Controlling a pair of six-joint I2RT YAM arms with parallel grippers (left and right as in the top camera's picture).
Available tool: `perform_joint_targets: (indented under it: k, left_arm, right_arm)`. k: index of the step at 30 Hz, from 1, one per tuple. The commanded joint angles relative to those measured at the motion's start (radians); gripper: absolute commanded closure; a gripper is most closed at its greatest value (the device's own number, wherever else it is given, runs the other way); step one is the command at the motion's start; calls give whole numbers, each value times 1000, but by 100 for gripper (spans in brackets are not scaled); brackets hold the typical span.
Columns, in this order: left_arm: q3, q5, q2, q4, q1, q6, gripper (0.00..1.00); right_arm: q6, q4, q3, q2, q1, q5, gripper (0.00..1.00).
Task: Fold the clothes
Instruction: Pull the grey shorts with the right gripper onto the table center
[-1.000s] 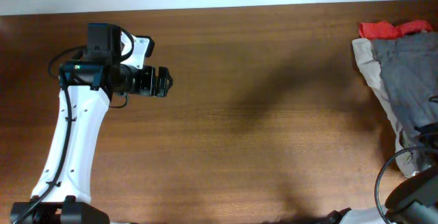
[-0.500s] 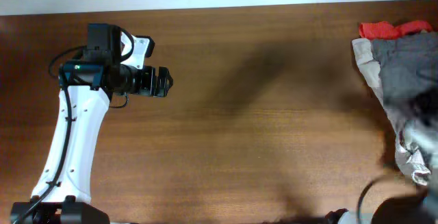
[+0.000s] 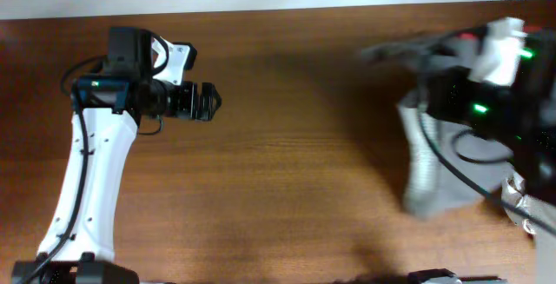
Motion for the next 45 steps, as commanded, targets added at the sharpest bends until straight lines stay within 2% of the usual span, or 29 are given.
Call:
perform_joint_targets:
  k: [1,8,13,14,16,17,21,25,30,33,36,38,41,45]
  left_arm:
    - [79,32,-80,-13,-3,40,1]
    - [147,27,-230,-26,-3,83,0]
    - [147,-40,-272,-50,-3,84,0]
    - [147,-48,-274,-51,-3,84,1]
    - [147,-52,-273,-53,-3,84,1]
    - [146,-52,-271,-53,-3,84,1]
    - [146,-52,-261,-53,-3,84,0]
    - [145,-48,-245,-54,-3,84,1]
    - [144,-43,-200,-61,-6,84,1]
    - [144,-21,-156,-68,-16,84,1]
    - [144,-2,-108,-93,-33,84,9]
    - [144,-1,-85,-109,-45,84,9]
    - [144,-2,-71,-132,-71,89,10]
    - [144,-2,-81,-184,-105,107,9]
  right_arm:
    - [-6,19,-1,84,115,-14,96]
    - [16,100,-3,301,350,-15,96]
    - [15,166,-3,388,460,-15,95]
    - [13,176,-3,399,480,-15,87]
    - [-7,186,-3,409,514,9,56]
    - [-12,185,-3,408,525,36,50]
    - [-11,154,-2,378,527,166,44]
    - [18,53,-2,335,475,282,38]
    - [32,-106,-5,325,363,293,26]
    - [31,-181,-23,325,316,293,26]
    - [31,-249,-30,325,304,293,26]
    - [31,-286,-30,317,314,294,26]
    - [37,-338,-30,255,377,318,26]
    - [154,-382,-33,135,498,465,25]
